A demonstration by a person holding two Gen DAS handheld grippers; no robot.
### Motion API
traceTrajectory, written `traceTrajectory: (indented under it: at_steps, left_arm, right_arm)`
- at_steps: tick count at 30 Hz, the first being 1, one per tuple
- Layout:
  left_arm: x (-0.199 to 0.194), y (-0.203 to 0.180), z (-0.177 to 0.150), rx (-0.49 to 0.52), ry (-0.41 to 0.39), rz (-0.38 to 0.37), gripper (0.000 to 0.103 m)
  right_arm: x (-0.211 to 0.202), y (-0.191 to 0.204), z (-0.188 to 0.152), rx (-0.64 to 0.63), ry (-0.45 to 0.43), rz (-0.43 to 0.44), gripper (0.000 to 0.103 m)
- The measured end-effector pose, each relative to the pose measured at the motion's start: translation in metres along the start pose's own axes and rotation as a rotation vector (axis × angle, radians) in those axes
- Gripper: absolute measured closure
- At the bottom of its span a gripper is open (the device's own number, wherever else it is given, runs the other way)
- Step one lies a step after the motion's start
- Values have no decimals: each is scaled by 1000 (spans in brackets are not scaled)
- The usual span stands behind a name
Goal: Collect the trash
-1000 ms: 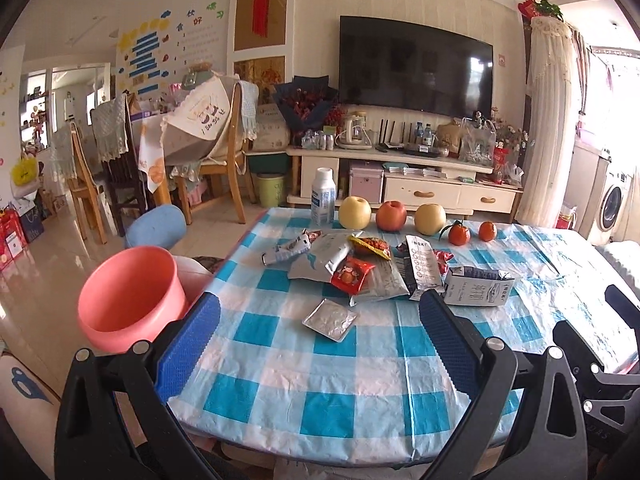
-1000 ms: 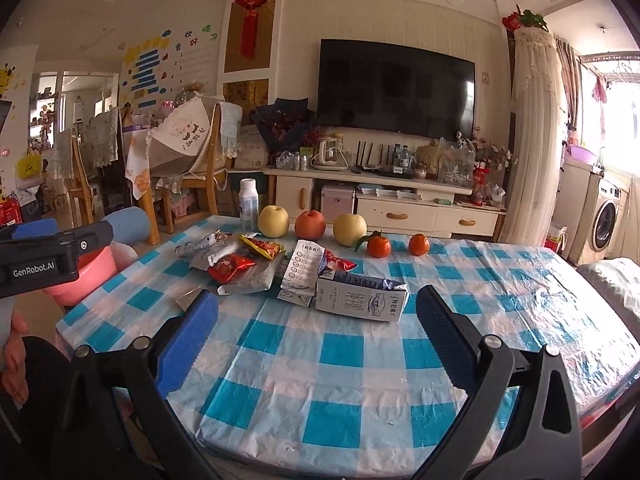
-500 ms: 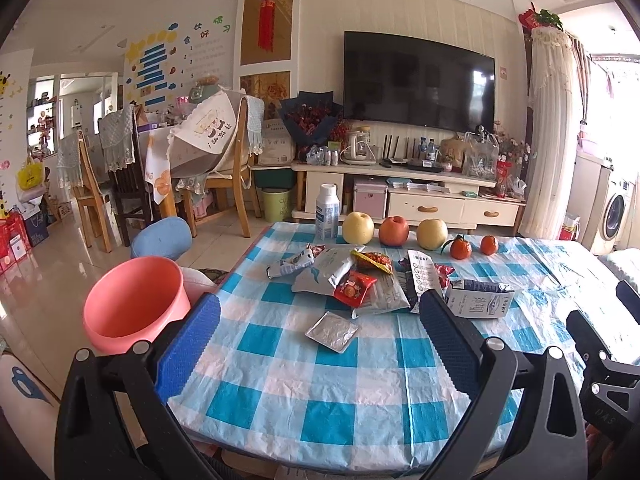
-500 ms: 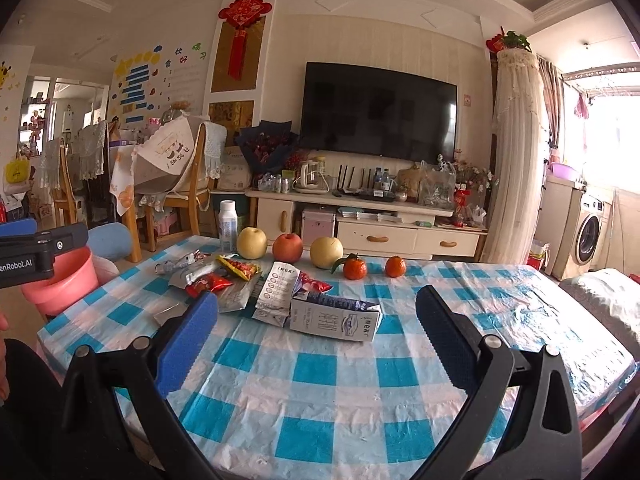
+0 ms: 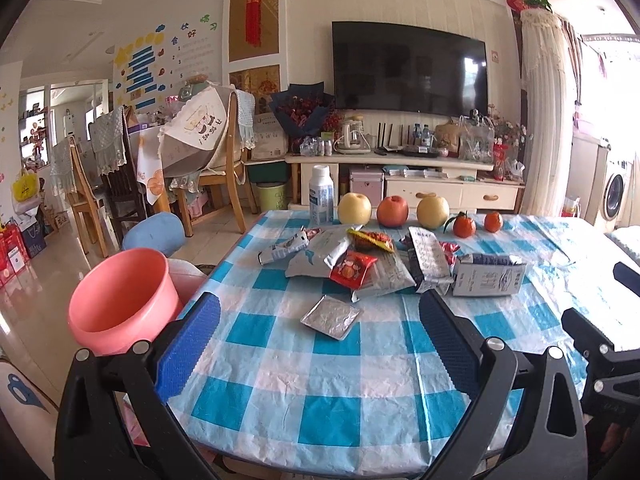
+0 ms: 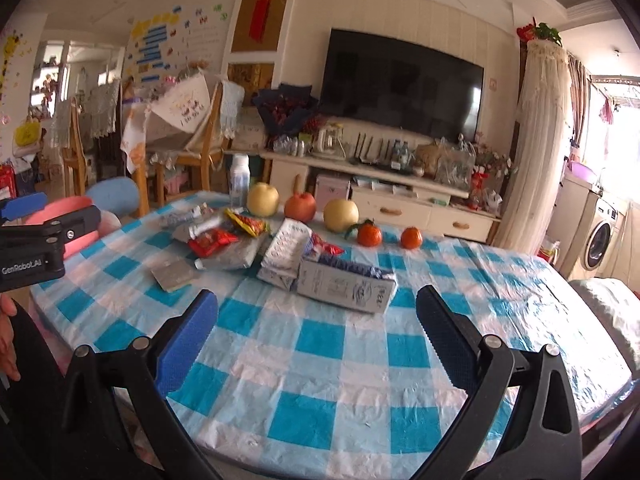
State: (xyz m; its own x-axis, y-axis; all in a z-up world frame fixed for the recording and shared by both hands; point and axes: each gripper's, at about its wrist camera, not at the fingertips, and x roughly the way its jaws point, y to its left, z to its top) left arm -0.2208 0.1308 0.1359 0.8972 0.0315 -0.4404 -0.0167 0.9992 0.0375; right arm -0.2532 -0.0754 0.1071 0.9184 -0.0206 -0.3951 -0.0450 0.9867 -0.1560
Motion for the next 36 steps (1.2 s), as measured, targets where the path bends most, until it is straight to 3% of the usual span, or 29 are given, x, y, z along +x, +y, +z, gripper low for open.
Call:
traceTrajectory:
  at_steps: [7,11,16,20,25,30,36]
  left_arm:
    - [35,12,-16,-37,118,-63,5]
    - [54,21,-22,-56,194,-90,5]
    - [73,26,-23,11,236,-110,5]
    - [100,20,-24,76,297,-172,5]
    - [137,6,-26,163,364,-204,5]
    - [172,-7,-27,228,407,-221,5]
    - [200,-1,-28,184,460,-216,5]
  right_arm:
    - [22,-16,-8,72,68,40,4]
    - [40,-29,-12,158,134,122,4]
    - [61,-49,-15,283,198,189,4]
    - [79,-68,-12,360,230,227,4]
    - [107,-90,-15,430,286,244,4]
    - [136,-104,-8,404,302,211,4]
    - [178,-131,-4,456,314,189,4]
